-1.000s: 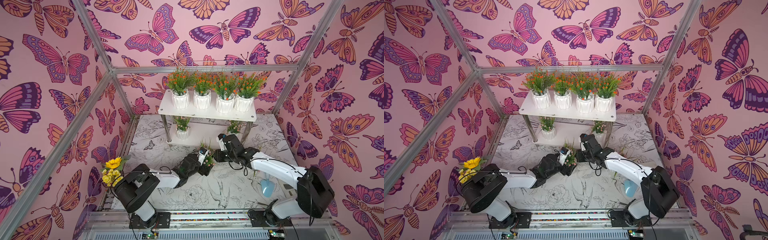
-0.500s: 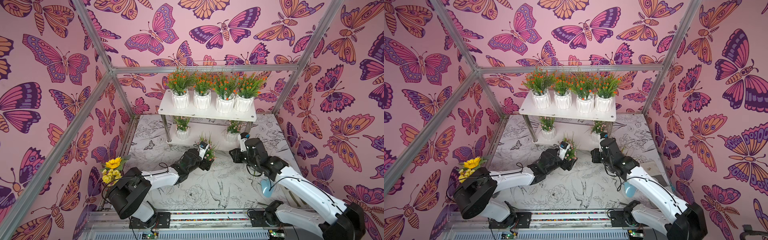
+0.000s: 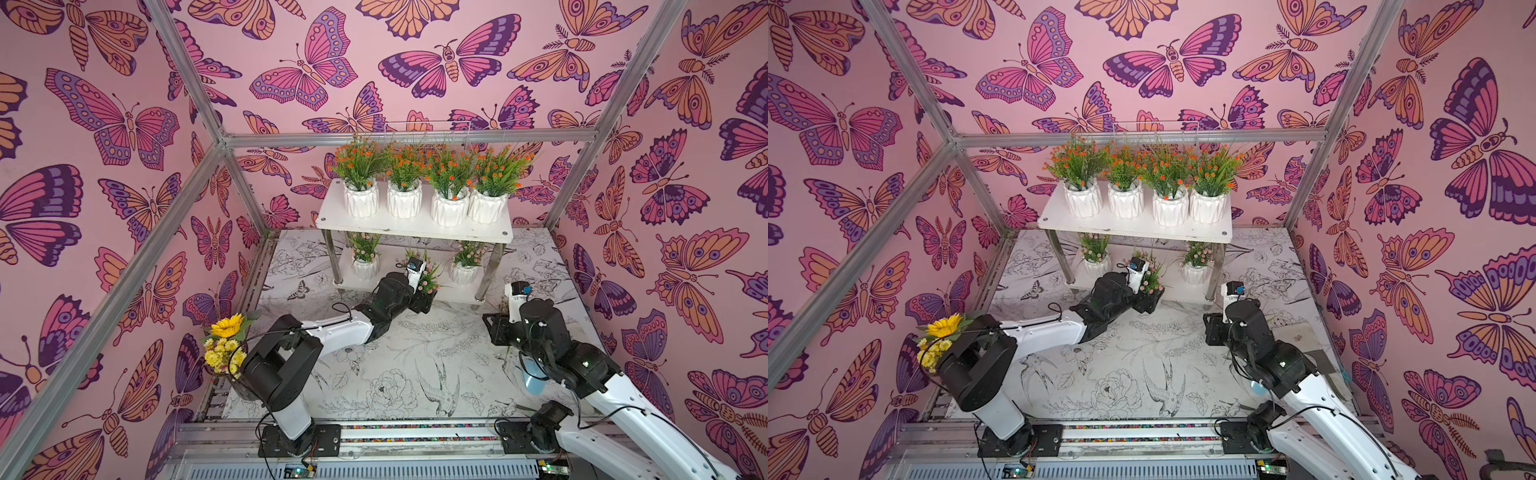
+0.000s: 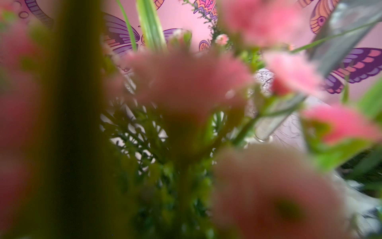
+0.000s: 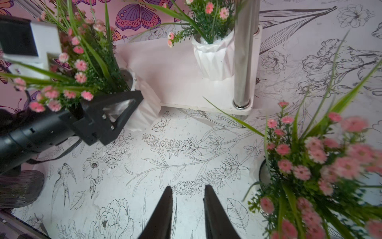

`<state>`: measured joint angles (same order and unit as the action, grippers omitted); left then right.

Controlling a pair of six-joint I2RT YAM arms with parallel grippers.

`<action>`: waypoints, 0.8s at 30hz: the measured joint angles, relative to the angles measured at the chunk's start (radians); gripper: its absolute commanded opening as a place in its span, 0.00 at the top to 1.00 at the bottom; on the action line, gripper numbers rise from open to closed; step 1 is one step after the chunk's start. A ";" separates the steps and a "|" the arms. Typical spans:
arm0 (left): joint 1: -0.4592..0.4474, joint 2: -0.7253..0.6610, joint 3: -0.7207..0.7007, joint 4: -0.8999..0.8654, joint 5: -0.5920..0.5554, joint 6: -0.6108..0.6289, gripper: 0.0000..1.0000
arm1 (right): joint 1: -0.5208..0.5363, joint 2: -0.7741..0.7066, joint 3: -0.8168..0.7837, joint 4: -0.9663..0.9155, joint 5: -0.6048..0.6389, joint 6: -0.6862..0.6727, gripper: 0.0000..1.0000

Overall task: Place the baby's breath potted plants on the rack by color
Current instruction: Place the baby's breath potted plant on the rack.

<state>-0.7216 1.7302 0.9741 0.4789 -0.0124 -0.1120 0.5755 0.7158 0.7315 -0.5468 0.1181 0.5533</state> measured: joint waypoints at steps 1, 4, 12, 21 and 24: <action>0.005 0.025 0.021 0.003 0.004 0.000 0.35 | 0.000 -0.010 -0.003 -0.007 0.003 0.000 0.71; 0.022 0.095 0.083 0.013 0.018 -0.001 0.35 | 0.000 -0.038 -0.012 -0.023 0.012 0.003 0.71; 0.061 0.243 0.238 0.024 0.047 -0.002 0.35 | 0.000 -0.064 -0.060 -0.035 0.012 0.025 0.71; 0.080 0.356 0.364 0.054 0.095 -0.004 0.35 | 0.000 -0.066 -0.064 -0.048 0.018 0.025 0.70; 0.080 0.378 0.389 0.062 0.109 -0.004 0.34 | 0.000 -0.067 -0.064 -0.048 0.021 0.025 0.70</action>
<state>-0.6418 2.1082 1.3628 0.5411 0.0963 -0.1158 0.5755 0.6487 0.6674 -0.5949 0.1387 0.5785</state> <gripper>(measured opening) 0.905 0.299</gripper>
